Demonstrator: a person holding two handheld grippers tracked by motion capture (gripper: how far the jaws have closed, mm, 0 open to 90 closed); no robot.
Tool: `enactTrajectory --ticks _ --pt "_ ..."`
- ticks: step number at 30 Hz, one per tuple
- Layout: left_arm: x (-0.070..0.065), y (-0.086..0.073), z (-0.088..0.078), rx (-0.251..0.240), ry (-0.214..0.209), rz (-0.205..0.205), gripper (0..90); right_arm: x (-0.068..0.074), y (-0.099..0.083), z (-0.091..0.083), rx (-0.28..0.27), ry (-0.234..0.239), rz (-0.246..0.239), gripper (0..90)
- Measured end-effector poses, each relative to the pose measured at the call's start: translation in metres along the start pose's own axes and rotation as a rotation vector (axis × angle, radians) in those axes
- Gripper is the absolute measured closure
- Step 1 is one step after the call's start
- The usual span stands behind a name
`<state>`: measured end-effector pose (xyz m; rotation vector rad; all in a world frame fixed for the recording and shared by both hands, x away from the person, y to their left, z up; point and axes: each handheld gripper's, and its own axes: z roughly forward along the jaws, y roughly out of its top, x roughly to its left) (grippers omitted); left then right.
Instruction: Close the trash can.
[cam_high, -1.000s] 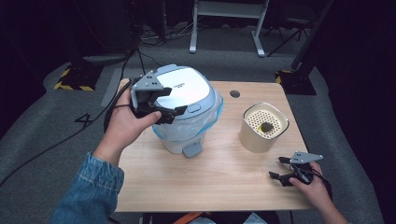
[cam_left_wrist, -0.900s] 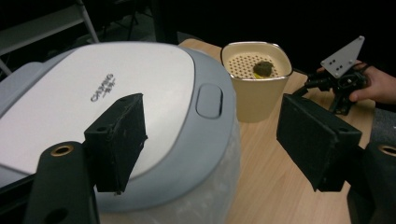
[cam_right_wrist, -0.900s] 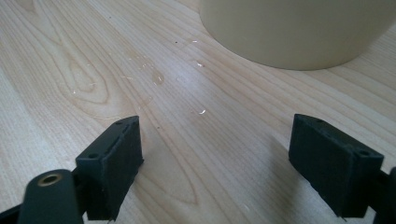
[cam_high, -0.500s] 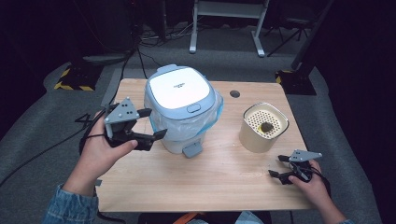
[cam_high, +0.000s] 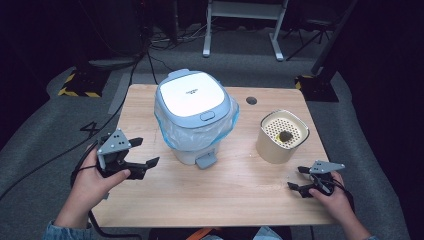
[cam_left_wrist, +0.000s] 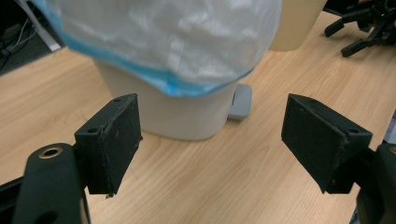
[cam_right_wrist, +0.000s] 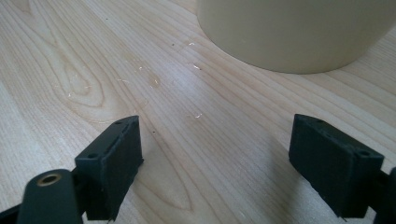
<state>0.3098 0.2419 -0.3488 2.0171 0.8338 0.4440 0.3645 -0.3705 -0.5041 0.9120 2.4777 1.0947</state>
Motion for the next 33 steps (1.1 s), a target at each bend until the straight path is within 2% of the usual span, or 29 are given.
enactTrajectory --ticks 6,13,16,18,21,25,33 --pt "0.008 -0.033 0.010 0.019 0.029 -0.035 20.3 0.000 0.000 0.000 0.000 0.000 0.000 17.3" --pt "0.012 -0.064 0.023 0.060 0.077 -0.025 18.8 0.000 0.000 0.000 0.000 0.000 0.000 17.3" --pt "0.013 -0.079 0.030 0.063 0.070 -0.061 18.7 0.000 0.000 0.000 0.000 0.000 0.000 17.4" --pt "0.014 -0.091 0.038 0.098 0.060 -0.074 18.7 0.000 0.000 0.000 0.000 0.000 0.000 17.4" --pt "0.014 -0.103 0.047 0.136 0.066 -0.088 18.7 0.000 0.000 0.000 0.000 0.000 0.000 17.4" --pt "0.015 -0.115 0.054 0.162 0.072 -0.110 18.7 0.000 0.000 0.000 0.000 0.000 0.000 17.3" --pt "0.011 -0.134 0.065 0.221 0.079 -0.107 18.6 0.000 0.000 0.000 0.000 0.000 0.000 17.4"
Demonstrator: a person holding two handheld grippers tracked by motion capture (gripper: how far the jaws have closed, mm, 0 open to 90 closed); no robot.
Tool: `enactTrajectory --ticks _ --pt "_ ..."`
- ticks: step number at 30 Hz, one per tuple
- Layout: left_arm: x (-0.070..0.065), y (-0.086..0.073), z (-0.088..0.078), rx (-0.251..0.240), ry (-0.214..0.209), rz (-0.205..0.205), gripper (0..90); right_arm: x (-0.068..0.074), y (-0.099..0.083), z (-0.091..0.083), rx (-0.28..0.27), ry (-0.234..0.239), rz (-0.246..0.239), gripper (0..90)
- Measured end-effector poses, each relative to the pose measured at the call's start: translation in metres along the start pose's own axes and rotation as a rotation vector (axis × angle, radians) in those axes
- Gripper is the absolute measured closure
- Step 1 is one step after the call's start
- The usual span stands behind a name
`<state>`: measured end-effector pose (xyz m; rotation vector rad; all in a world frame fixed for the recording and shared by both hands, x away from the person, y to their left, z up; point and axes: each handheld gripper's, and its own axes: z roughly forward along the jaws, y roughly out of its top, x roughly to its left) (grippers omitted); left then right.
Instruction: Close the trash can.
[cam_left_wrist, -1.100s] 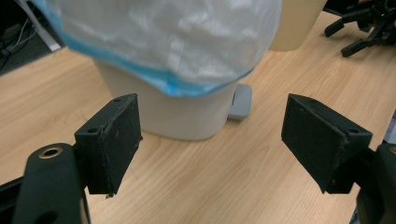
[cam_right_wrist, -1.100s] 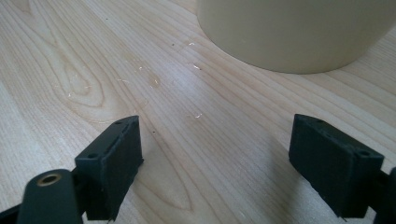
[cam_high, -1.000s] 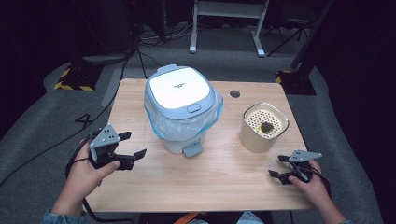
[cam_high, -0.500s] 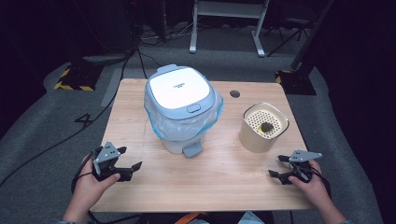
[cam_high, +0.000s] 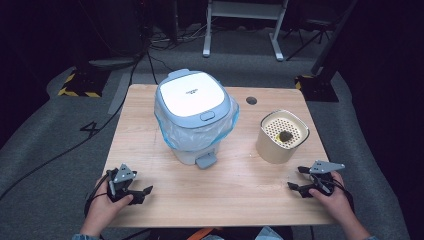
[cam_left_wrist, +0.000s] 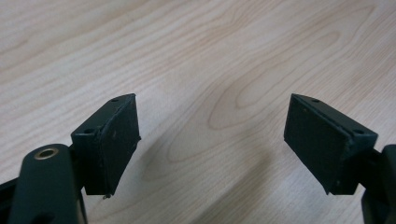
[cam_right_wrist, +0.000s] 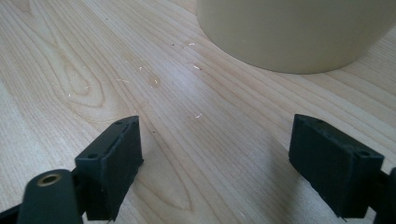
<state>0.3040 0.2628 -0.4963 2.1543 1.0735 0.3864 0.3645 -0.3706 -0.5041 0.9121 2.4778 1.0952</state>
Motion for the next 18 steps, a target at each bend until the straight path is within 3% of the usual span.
enactTrajectory --ticks 3,6,13,18 --pt "-0.0010 -0.0043 0.0041 0.017 0.001 0.002 18.5 0.0000 0.0000 0.0000 0.000 0.000 0.000 17.4" --pt "-0.0022 -0.0055 0.0066 0.004 0.016 0.026 15.8 0.0000 0.0000 0.0000 0.000 0.000 0.000 17.4" --pt "-0.0006 -0.0043 0.0082 0.008 0.020 0.006 14.0 0.0000 0.0000 0.0000 0.000 0.000 0.000 17.3" --pt "-0.0006 -0.0030 0.0099 0.023 0.000 0.039 7.7 0.0000 0.0000 0.0000 0.000 0.000 0.000 17.3"
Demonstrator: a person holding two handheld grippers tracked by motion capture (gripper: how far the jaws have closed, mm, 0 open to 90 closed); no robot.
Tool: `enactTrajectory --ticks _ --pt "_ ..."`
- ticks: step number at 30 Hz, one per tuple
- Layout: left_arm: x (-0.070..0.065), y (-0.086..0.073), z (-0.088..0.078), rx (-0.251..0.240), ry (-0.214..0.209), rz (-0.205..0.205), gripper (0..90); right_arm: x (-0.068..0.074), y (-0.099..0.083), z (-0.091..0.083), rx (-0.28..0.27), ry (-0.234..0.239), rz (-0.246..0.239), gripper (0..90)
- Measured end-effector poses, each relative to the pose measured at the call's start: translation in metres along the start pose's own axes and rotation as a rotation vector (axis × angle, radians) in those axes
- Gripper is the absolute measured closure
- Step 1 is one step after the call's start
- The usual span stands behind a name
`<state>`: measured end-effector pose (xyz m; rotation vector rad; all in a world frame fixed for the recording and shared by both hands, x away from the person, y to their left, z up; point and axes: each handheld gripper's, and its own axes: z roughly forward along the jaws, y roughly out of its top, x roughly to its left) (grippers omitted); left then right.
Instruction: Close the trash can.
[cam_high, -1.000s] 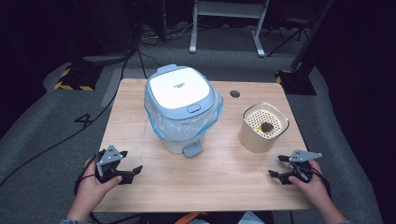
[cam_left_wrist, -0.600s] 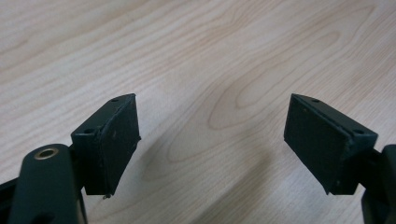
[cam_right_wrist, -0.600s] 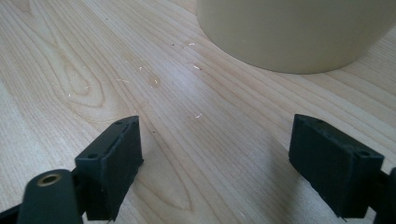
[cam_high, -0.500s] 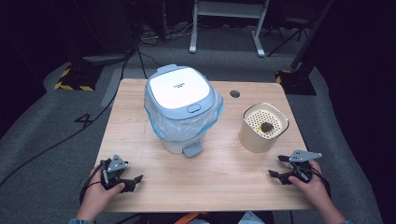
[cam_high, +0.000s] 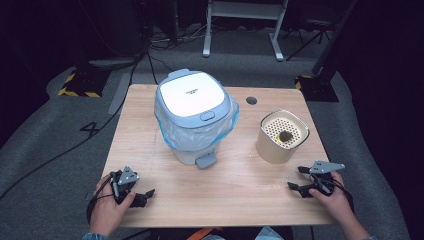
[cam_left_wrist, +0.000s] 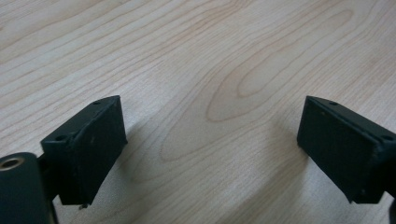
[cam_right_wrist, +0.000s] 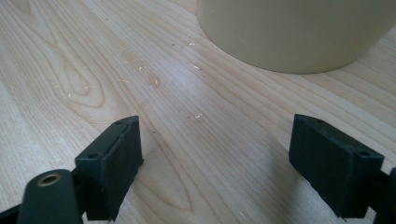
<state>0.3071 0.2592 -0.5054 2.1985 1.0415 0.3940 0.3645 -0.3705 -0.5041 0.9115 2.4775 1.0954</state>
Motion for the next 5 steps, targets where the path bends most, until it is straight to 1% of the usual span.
enactTrajectory --ticks 5 --pt "-0.0010 0.0003 0.0003 0.001 0.007 -0.003 7.0 0.0000 0.0000 0.0000 0.000 0.000 0.000 17.3"
